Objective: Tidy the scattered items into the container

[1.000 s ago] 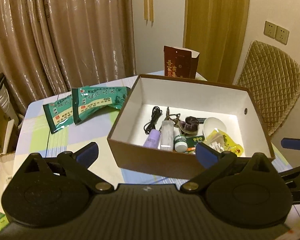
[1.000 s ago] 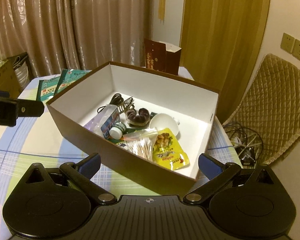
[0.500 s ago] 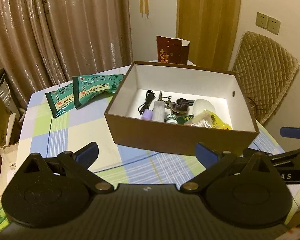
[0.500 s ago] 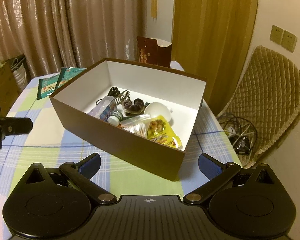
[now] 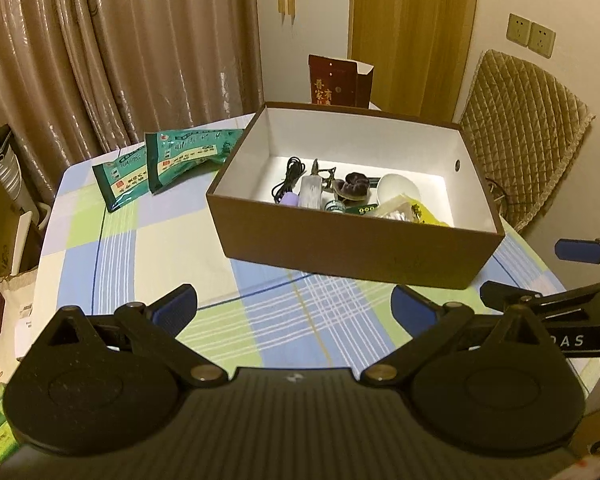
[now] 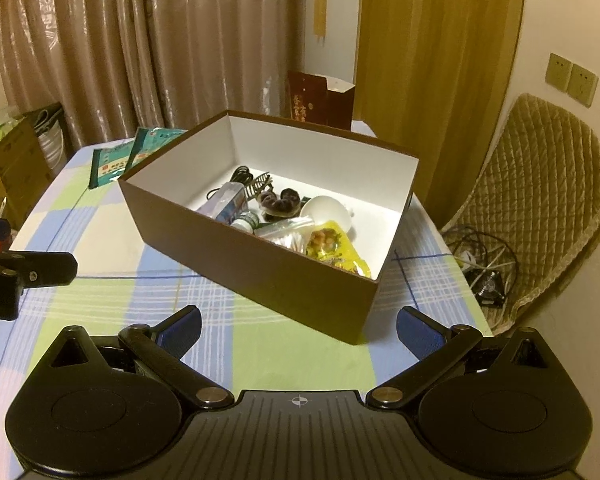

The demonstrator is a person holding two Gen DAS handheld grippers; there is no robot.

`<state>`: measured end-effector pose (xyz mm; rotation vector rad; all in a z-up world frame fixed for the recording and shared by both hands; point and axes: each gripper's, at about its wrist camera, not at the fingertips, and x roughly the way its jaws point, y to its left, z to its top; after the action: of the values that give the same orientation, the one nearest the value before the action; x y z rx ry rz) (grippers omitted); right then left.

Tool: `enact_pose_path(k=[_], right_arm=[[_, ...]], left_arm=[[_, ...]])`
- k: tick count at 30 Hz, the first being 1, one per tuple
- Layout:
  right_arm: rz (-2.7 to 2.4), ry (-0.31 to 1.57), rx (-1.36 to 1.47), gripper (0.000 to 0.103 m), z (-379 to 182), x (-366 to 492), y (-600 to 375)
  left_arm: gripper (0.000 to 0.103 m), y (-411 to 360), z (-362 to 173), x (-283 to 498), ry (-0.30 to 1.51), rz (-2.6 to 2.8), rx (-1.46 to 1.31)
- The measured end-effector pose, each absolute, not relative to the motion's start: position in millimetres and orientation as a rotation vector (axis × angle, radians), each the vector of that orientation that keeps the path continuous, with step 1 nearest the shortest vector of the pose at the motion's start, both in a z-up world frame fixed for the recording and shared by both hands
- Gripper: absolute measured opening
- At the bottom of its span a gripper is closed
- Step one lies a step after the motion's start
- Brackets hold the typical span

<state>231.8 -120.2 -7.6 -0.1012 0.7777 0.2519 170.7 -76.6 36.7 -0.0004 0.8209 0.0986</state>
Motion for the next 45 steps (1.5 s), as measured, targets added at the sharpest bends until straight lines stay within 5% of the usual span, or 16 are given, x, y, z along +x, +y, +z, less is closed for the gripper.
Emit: enact_pose_path(k=[45], right_arm=[[0.302, 0.865, -0.098, 0.101, -27, 207, -107]], left_arm=[[0.102, -84, -4, 146, 0.950, 0.085, 0.031]])
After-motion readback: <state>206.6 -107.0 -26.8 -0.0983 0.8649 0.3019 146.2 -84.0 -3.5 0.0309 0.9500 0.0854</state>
